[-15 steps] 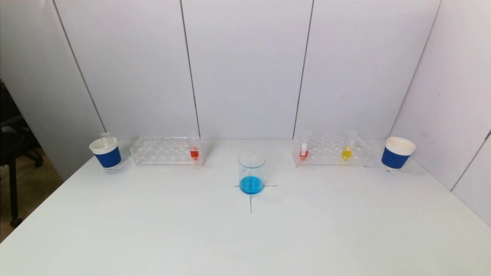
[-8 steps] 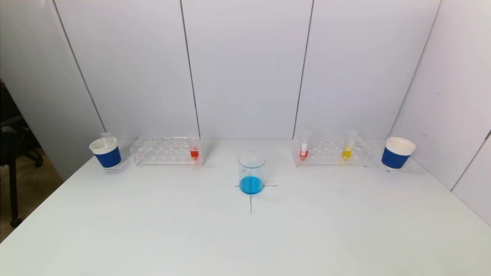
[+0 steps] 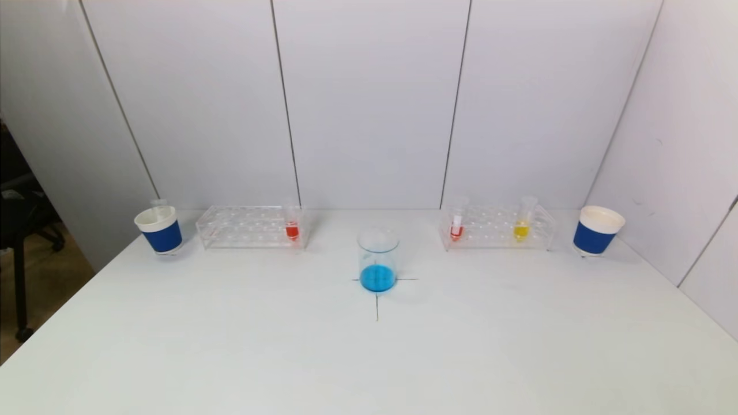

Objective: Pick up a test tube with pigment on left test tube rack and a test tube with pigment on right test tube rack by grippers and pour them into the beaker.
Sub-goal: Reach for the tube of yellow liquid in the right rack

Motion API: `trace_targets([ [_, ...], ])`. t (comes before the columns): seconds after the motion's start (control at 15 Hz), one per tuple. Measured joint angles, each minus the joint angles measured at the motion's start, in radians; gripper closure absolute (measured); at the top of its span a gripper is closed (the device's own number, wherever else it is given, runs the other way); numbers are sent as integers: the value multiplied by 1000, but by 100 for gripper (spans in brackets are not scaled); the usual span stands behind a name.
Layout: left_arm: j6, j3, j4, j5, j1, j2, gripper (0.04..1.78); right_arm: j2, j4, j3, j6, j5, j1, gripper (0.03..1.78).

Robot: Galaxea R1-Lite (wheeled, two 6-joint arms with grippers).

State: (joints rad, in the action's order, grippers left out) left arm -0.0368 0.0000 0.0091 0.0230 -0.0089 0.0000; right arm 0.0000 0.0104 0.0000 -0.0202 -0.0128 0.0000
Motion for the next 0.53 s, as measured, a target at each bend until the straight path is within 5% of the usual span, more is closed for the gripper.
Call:
trace_targets([
  [0.53,0,0,0,0,0,0,6,2,-23,-94,-10,27,0,10],
])
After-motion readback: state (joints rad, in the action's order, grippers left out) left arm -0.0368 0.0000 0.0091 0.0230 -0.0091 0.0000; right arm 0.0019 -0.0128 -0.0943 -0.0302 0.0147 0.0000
